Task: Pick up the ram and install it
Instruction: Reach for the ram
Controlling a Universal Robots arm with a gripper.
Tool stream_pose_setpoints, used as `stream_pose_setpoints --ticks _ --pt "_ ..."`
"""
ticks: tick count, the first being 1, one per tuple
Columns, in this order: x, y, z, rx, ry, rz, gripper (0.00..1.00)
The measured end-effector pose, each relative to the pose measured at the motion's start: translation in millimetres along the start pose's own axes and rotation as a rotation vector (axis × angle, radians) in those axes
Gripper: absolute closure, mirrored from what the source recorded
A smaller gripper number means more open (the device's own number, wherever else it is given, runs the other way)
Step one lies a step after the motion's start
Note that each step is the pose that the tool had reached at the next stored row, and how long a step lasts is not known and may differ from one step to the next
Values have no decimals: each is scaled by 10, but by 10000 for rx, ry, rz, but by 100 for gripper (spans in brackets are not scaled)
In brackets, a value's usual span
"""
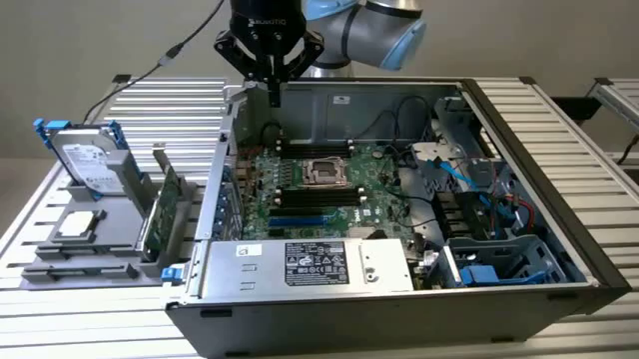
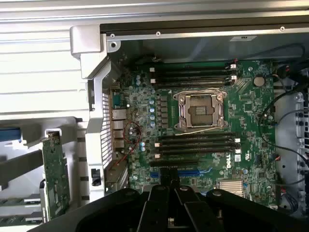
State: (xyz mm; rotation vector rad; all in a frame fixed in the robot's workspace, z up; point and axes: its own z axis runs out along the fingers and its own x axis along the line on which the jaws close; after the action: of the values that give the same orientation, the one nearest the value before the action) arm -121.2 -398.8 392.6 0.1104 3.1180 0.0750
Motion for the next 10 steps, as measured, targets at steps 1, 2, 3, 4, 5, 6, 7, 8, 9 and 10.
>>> stream_pose_setpoints --ticks 1,2,3,4,5,6,7,8,9,10 --pt "0 0 0 0 0 0 89" --pt "0 0 0 1 1 0 89" --pt "0 0 0 0 0 0 89" --pt "0 0 0 1 0 0 89" --pt "0 0 0 0 0 0 89" --pt "0 0 0 0 0 0 89" --pt "0 0 0 1 0 0 89" --pt "0 0 0 1 0 0 89" --pt "5 0 0 1 0 1 89" --pt "23 -2 -1 1 3 1 89"
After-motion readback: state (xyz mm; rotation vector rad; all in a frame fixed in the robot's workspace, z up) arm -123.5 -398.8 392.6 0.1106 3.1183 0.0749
